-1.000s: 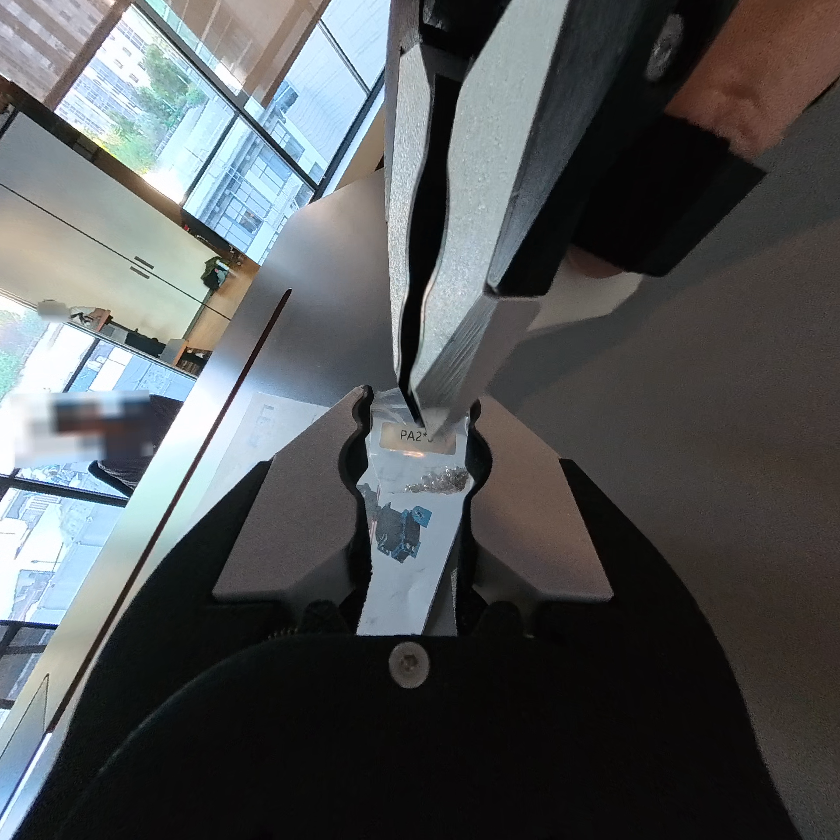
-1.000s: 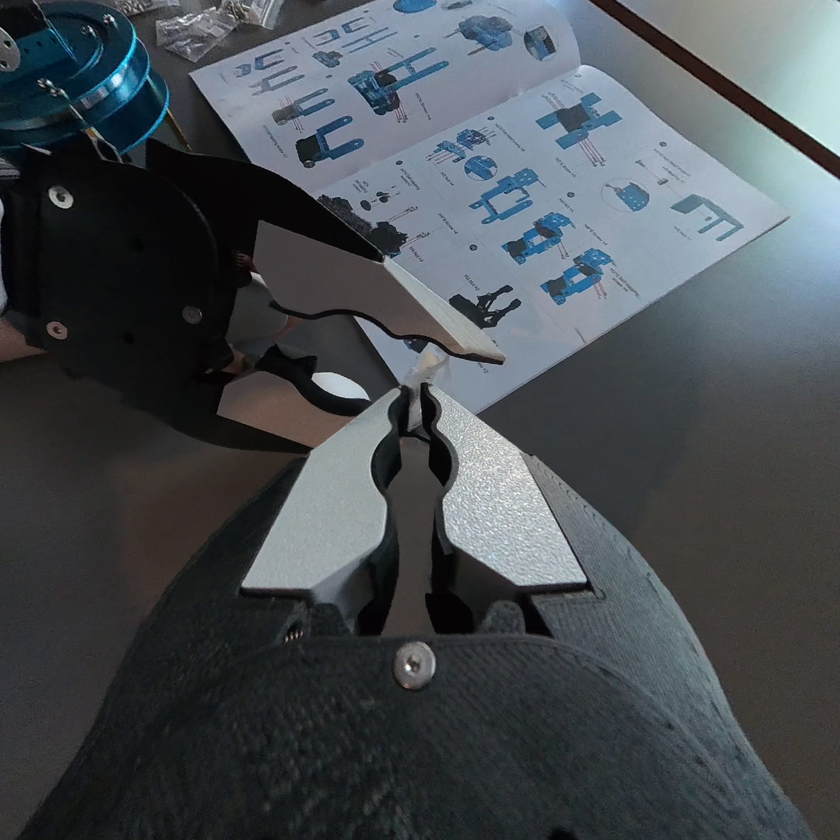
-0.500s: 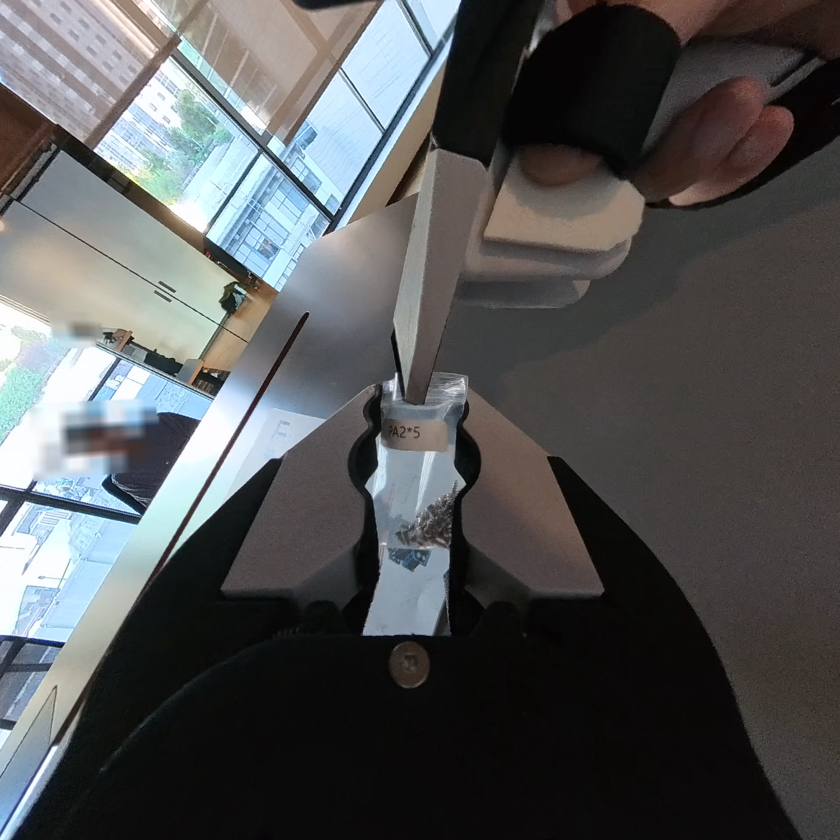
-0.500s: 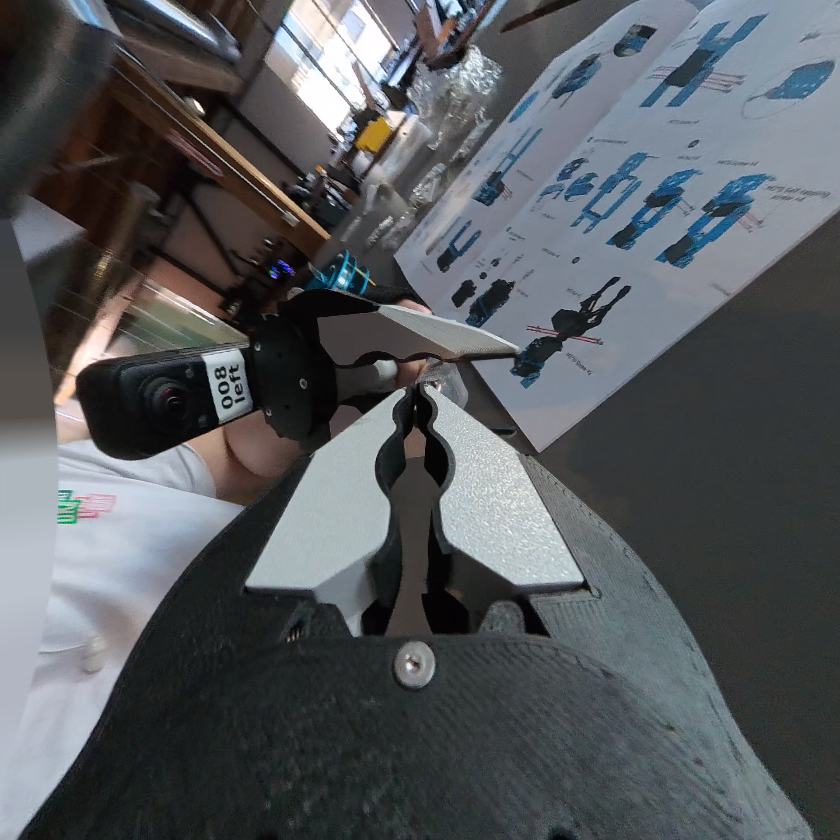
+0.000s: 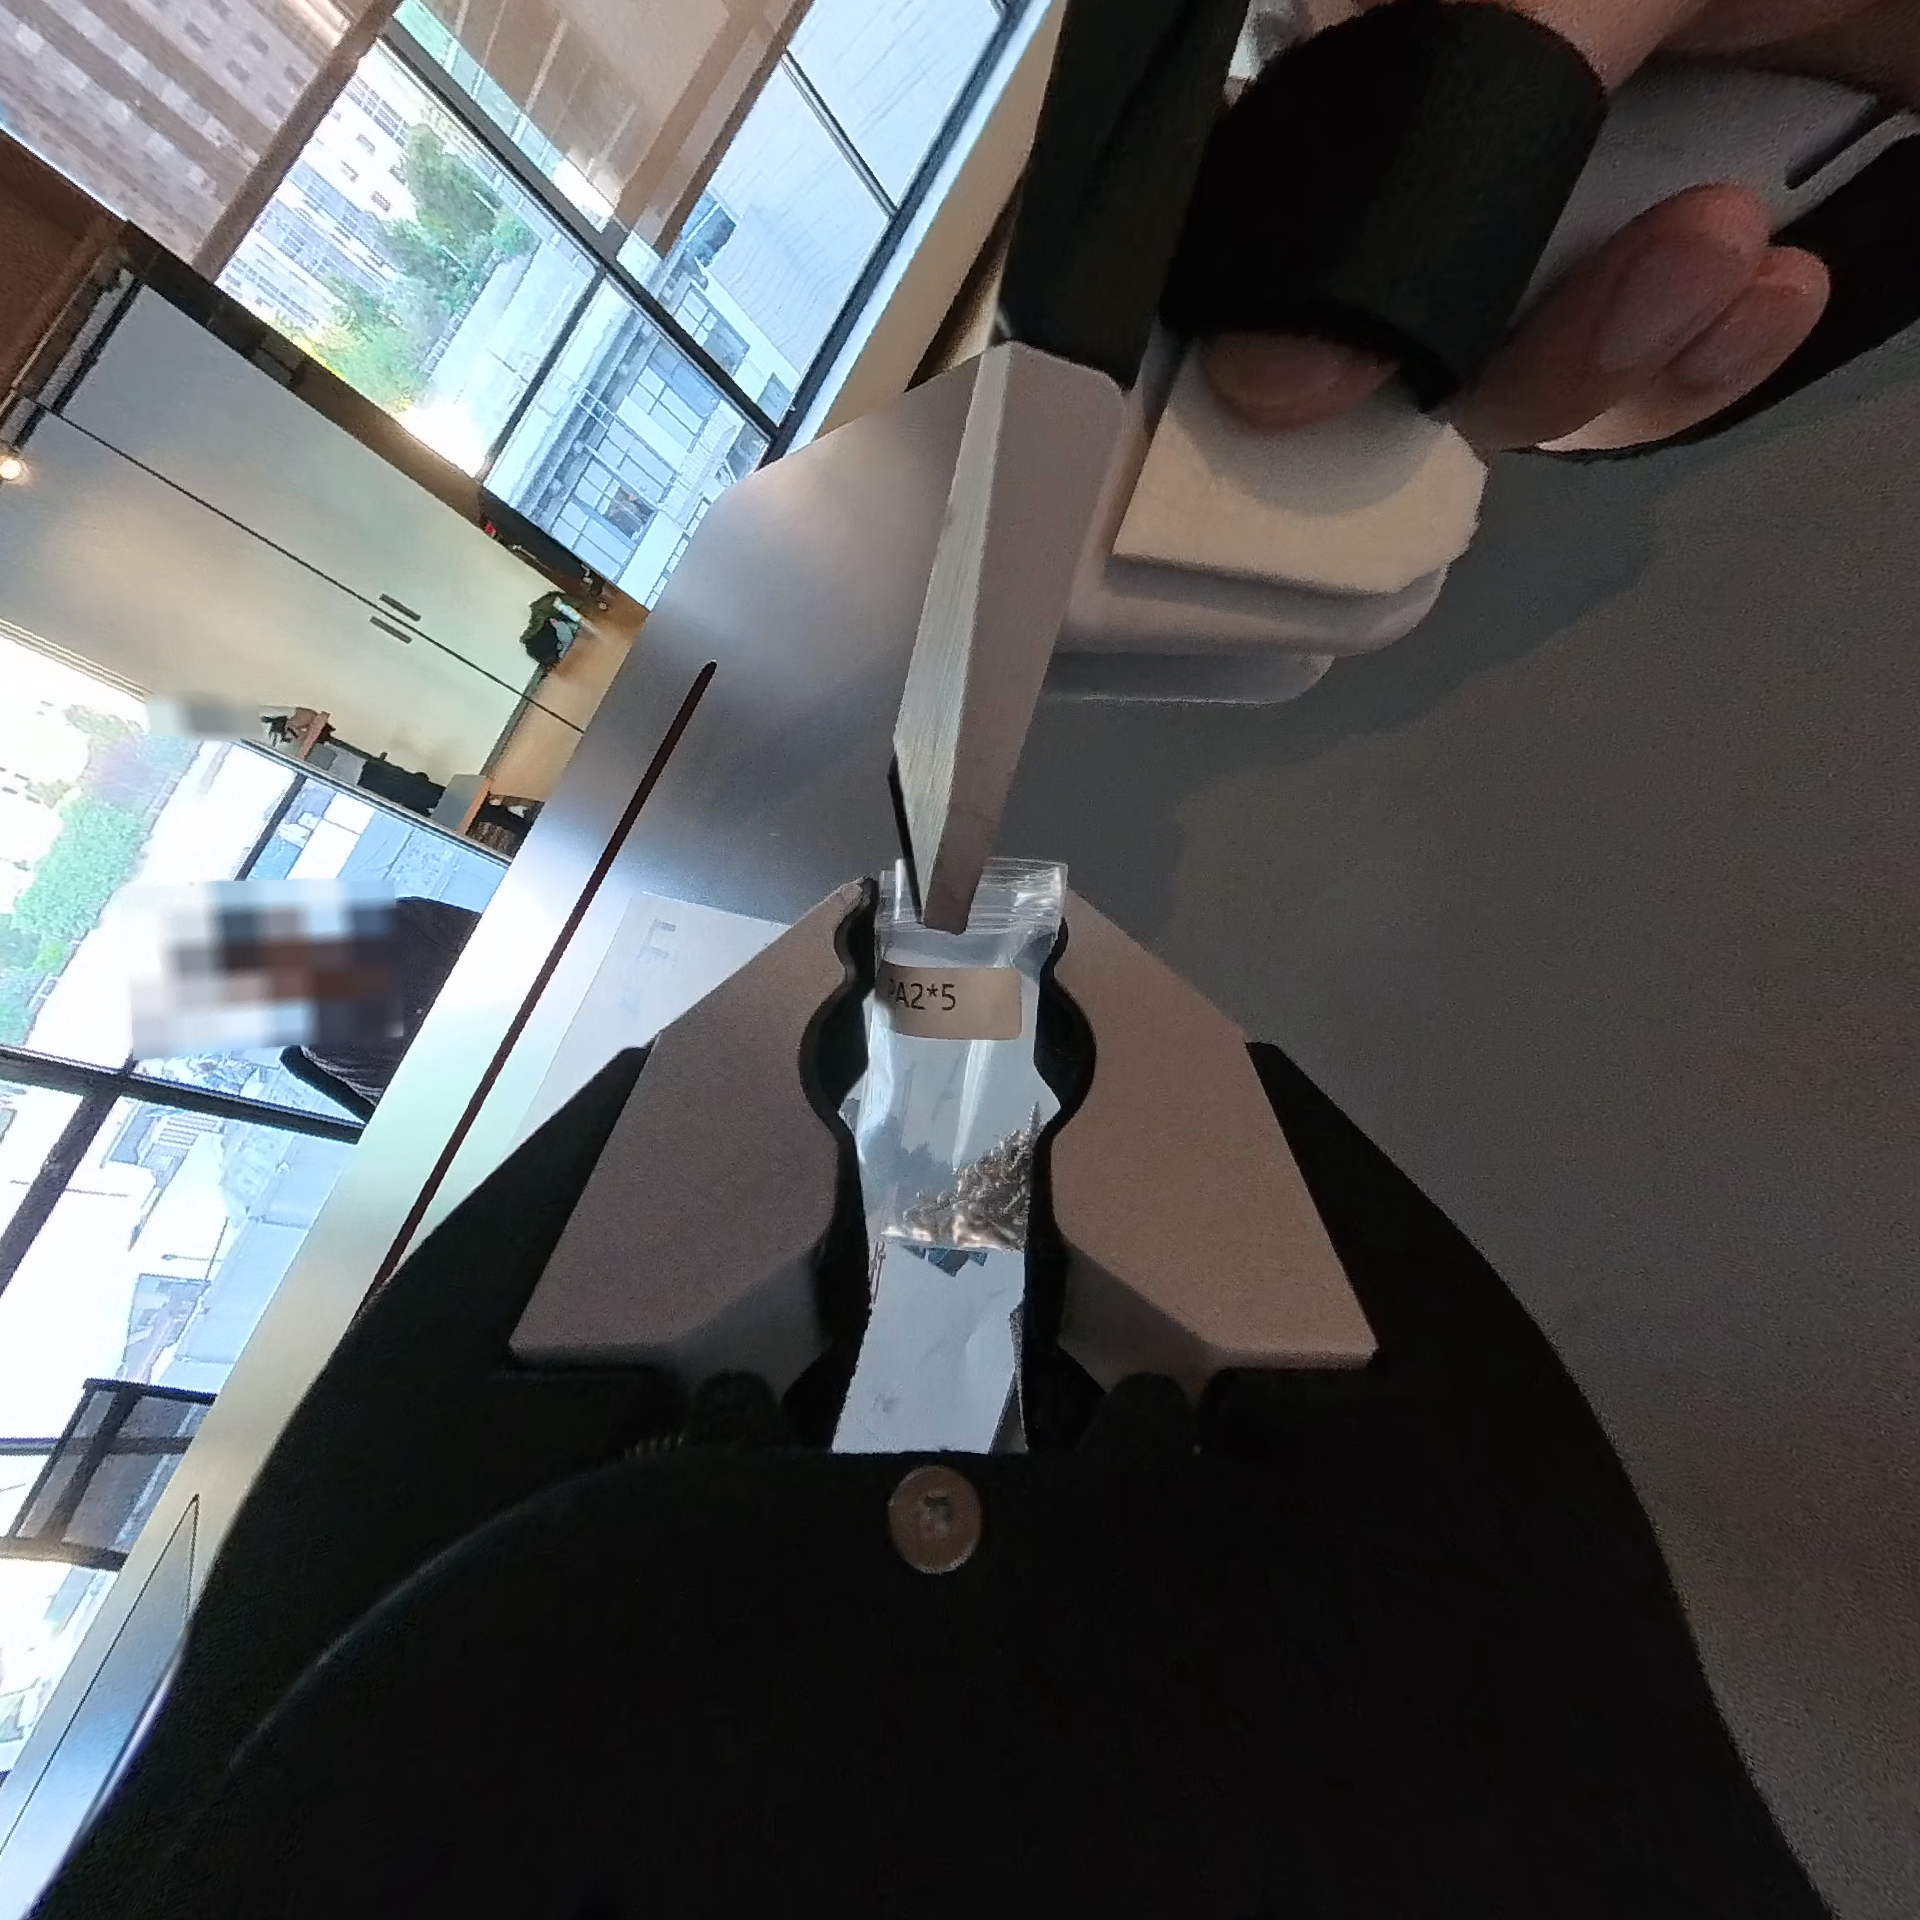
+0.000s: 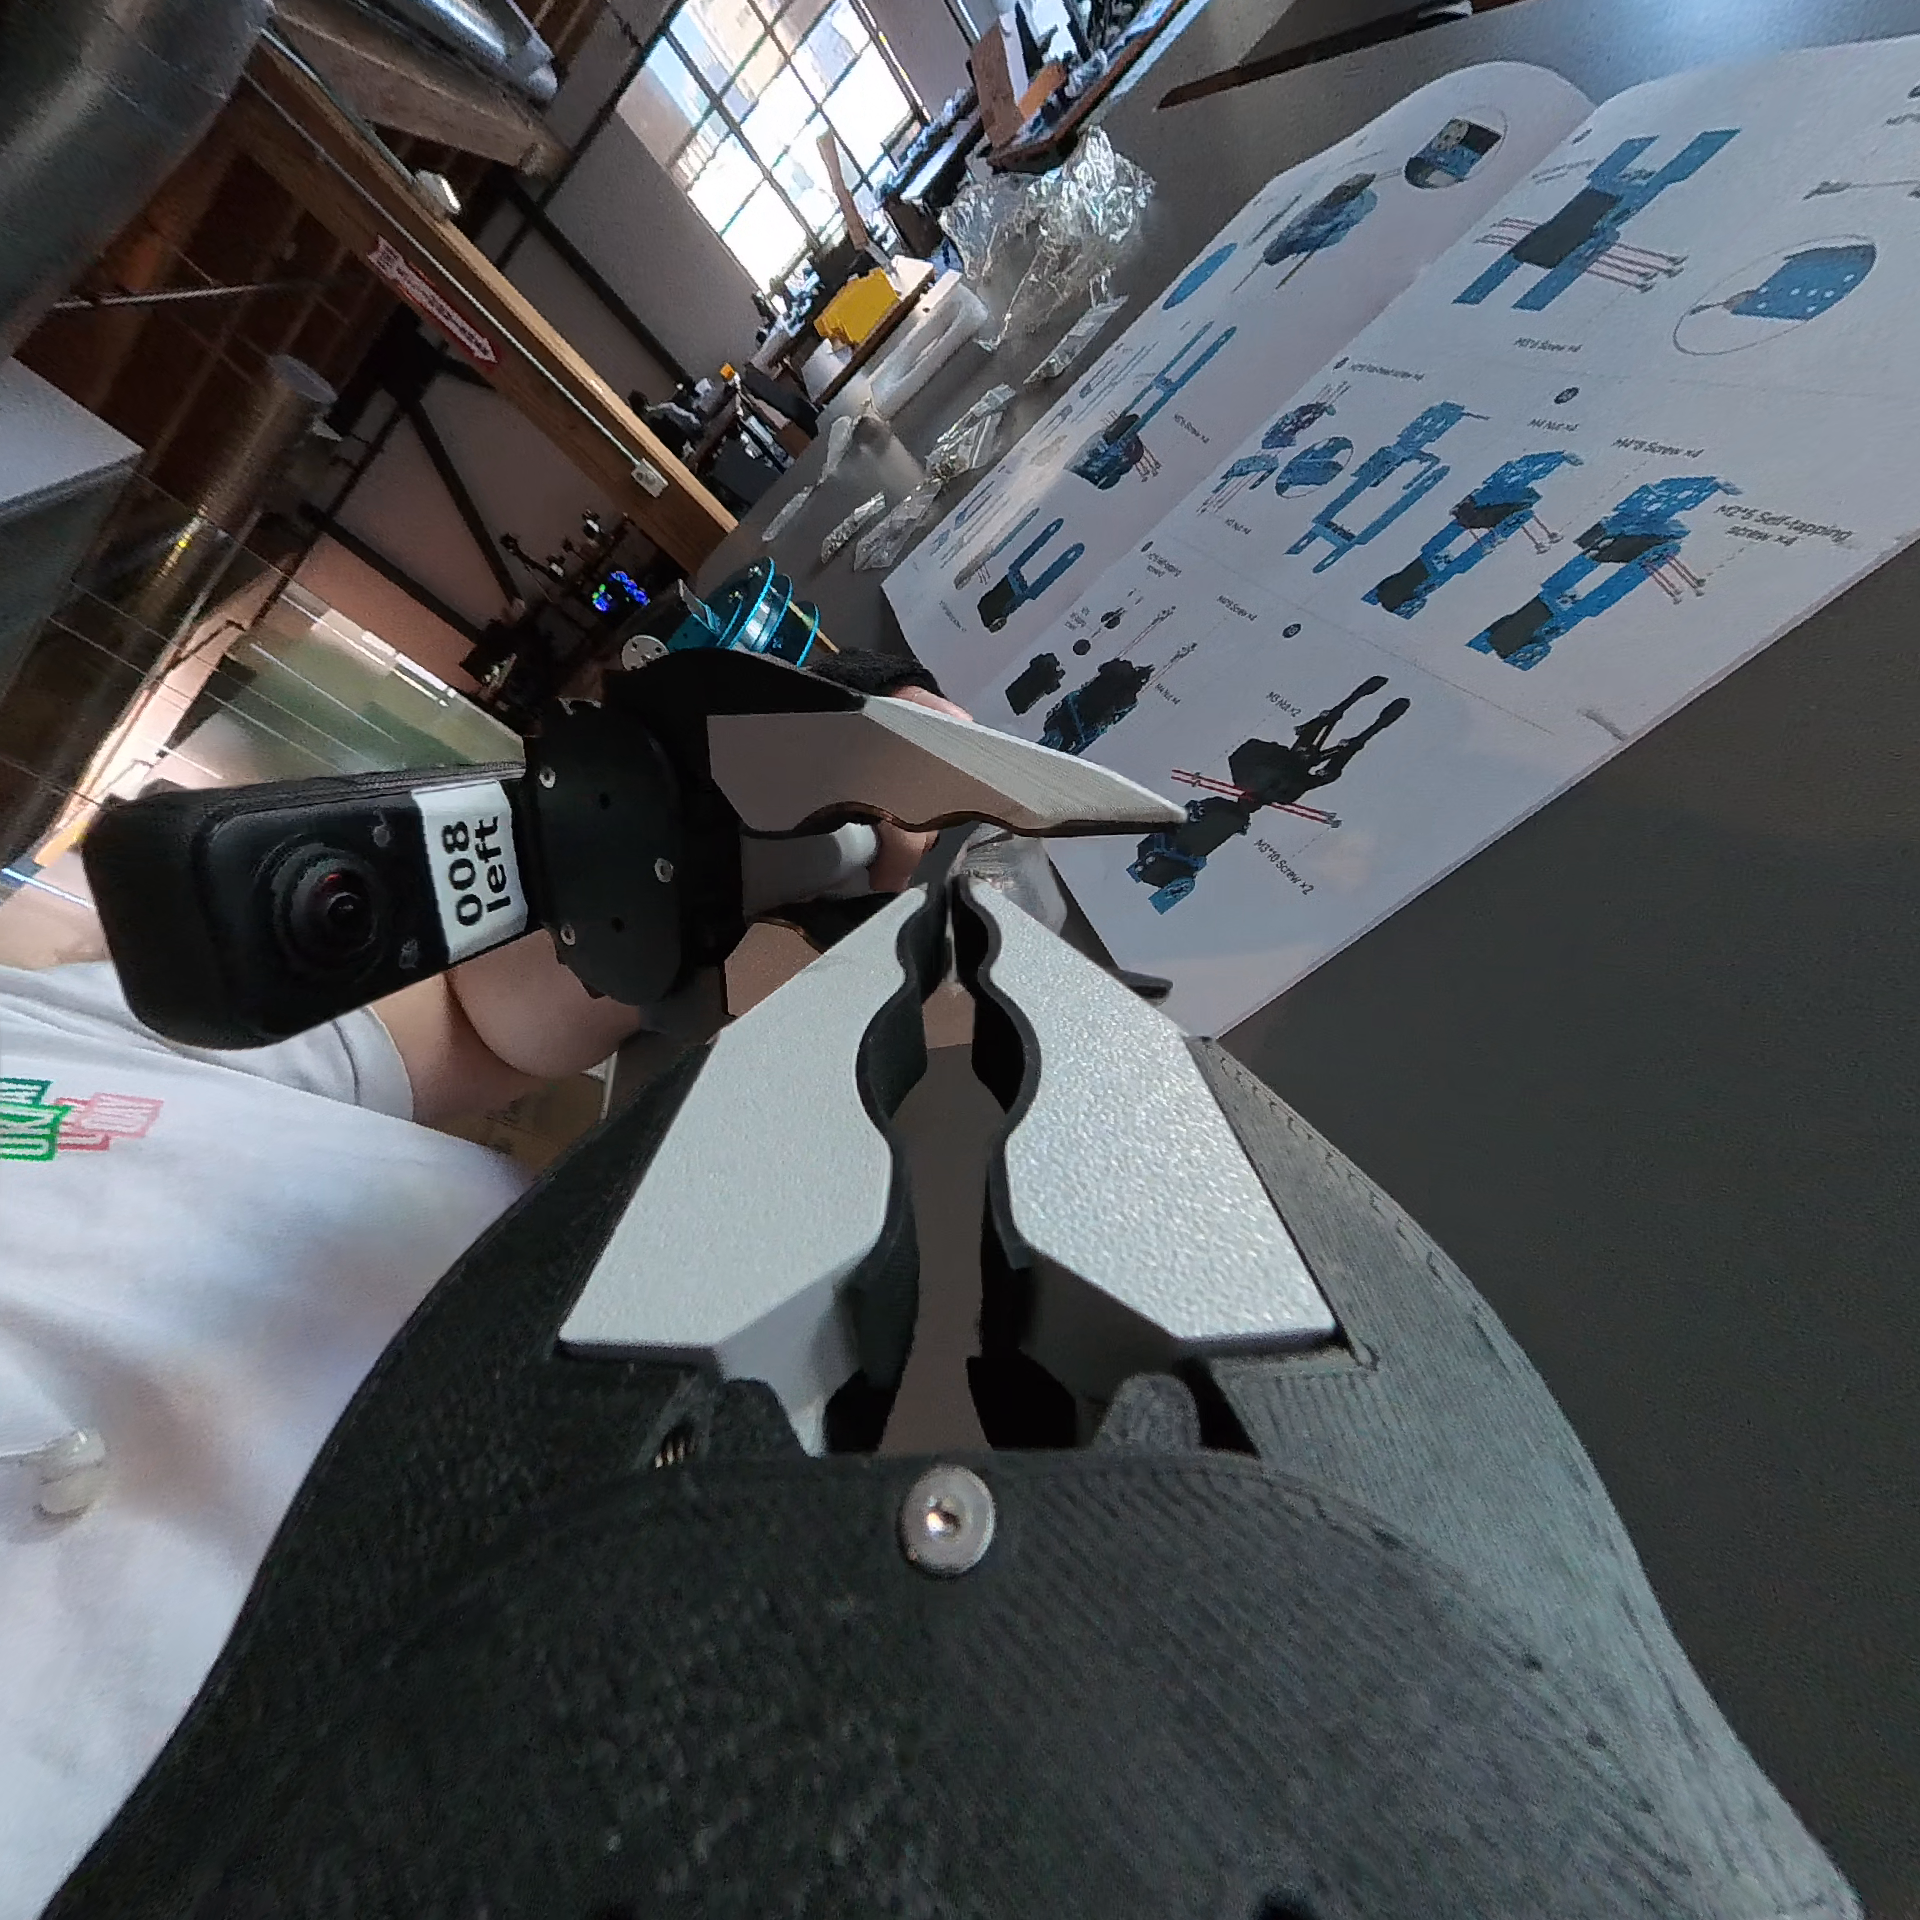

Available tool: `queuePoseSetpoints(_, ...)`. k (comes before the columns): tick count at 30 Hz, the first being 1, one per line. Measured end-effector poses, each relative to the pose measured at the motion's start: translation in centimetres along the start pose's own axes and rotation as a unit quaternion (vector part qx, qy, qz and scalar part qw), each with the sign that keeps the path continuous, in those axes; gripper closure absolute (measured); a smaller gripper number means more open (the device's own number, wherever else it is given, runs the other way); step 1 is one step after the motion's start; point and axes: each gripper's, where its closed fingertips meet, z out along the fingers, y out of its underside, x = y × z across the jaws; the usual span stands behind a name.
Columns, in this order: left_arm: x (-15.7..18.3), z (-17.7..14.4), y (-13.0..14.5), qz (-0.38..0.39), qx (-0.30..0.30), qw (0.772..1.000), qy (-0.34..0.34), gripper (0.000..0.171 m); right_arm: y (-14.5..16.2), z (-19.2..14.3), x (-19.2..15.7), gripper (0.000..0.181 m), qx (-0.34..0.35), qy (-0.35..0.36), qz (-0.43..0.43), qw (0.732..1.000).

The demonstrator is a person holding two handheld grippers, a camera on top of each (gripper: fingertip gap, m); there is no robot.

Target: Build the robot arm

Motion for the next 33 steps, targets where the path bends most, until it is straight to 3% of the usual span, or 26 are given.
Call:
queuePoseSetpoints(9,-0.2,-0.6,-0.9,-0.023,0.027,0.999,0.004,0.150,-0.4,-0.2,-1.0,0.181,0.002,0.007,-0.041,0.999)
queuePoseSetpoints(16,-0.6,-1.9,-1.7,-0.079,0.066,0.995,0.021,0.150,-2.9,-4.7,-2.5,0.165,0.064,-0.007,-0.191,0.979)
queuePoseSetpoints(19,-0.7,-2.8,-2.8,-0.120,0.102,0.987,0.043,0.150,-2.4,-5.4,-1.4,0.144,0.064,0.008,-0.248,0.966)
queuePoseSetpoints(22,-0.9,-3.9,-4.3,-0.166,0.150,0.972,0.073,0.150,-0.5,-3.4,-2.0,0.137,0.024,-0.014,-0.285,0.958)
queuePoseSetpoints(25,-1.9,-5.1,-5.5,-0.228,0.198,0.948,0.097,0.151,2.1,-1.3,-1.2,0.132,-0.038,0.008,-0.345,0.938)
queuePoseSetpoints(29,-3.3,-6.6,-6.5,-0.318,0.253,0.902,0.149,0.151,1.1,0.6,-2.2,0.121,0.011,0.003,-0.342,0.940)
queuePoseSetpoints(33,-3.7,-7.1,-6.7,-0.341,0.270,0.883,0.176,0.152,0.1,1.7,-3.2,0.122,0.045,0.008,-0.364,0.930)
